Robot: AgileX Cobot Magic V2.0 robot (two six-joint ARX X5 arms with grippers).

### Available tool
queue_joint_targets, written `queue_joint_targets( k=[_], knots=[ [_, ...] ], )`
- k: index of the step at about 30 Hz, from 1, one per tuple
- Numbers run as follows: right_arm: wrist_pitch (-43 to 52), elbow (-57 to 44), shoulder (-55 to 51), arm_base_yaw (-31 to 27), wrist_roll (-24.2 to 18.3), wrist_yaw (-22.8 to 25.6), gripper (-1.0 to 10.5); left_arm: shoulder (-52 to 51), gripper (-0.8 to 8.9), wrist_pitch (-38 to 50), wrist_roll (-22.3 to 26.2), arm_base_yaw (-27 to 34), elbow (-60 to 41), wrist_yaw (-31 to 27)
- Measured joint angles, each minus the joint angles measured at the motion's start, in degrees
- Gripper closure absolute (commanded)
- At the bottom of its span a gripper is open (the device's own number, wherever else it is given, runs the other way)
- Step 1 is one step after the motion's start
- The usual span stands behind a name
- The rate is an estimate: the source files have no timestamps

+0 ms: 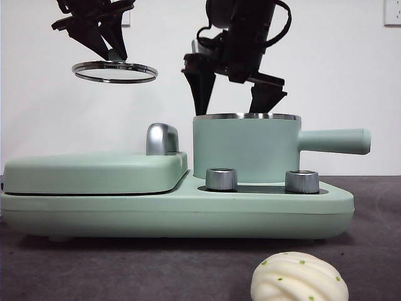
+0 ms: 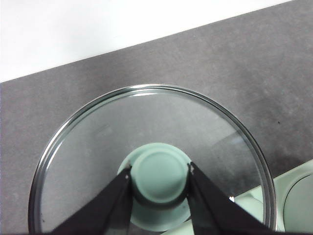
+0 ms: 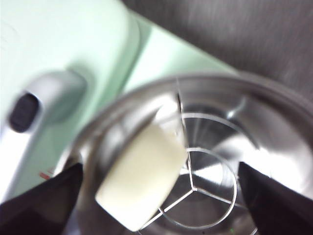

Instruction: Put the buns in a small steamer

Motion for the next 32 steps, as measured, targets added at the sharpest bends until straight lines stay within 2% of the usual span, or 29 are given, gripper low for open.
queue_joint_targets(
  k=[5, 13, 20, 26, 32],
  knots=[
    [-1.92, 2.99, 0.00, -0.04, 0.00, 0.35, 4.2, 0.00, 7.63, 0.00, 0.00, 0.00, 0.00, 0.00],
    [-8.79, 13.75, -0.07, -0.02, -0.59, 5.81, 4.2, 0.00, 7.63, -0.15, 0.00, 0.00, 0.00, -0.02],
    [-8.83, 13.33, -5.51, 0.22, -0.94, 6.03, 4.2, 0.00, 7.63, -0.17, 0.00, 0.00, 0.00, 0.00],
    [-8.83, 4.52, -18.56, 2.19, -1.05, 5.99, 4.2, 0.00, 7.63, -0.33, 0.00, 0.00, 0.00, 0.00],
    [-8.83, -14.93, -33.18, 5.14, -0.57, 6.03, 4.2, 0.00, 7.63, -0.33, 0.00, 0.00, 0.00, 0.00]
  ],
)
